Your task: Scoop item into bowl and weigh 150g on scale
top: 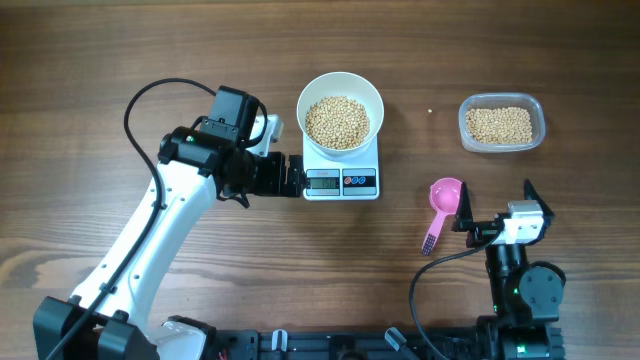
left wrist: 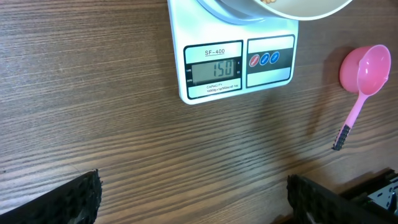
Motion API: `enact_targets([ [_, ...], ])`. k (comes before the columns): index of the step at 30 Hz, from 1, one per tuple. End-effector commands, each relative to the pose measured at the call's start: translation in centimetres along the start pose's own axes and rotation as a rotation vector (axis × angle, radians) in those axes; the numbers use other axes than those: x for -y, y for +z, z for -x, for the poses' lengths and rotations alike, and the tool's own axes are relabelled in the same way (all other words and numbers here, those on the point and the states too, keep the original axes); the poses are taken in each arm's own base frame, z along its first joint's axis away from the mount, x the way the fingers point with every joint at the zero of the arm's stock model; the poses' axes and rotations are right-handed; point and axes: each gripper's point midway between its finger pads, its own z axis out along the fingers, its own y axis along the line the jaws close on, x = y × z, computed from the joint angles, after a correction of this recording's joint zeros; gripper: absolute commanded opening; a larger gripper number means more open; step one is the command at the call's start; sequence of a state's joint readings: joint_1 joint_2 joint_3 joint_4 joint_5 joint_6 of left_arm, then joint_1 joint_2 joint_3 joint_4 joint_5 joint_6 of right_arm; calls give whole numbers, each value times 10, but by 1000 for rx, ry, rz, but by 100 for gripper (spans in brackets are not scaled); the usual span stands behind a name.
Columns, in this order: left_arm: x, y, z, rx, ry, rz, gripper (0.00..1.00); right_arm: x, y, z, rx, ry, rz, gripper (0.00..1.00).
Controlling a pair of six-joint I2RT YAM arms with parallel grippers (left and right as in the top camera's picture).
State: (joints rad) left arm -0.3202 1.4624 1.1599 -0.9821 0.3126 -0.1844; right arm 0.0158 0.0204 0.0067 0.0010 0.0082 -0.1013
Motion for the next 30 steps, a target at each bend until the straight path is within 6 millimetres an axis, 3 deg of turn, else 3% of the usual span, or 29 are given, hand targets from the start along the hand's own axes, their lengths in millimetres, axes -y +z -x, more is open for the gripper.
enact_targets([
  [1, -1, 2, 0, -5, 16, -3, 100, 0, 0, -1, -1, 16, 0, 100],
  [30, -1, 2, -3, -15, 12, -1, 100, 0, 0, -1, -1, 15, 0, 100],
])
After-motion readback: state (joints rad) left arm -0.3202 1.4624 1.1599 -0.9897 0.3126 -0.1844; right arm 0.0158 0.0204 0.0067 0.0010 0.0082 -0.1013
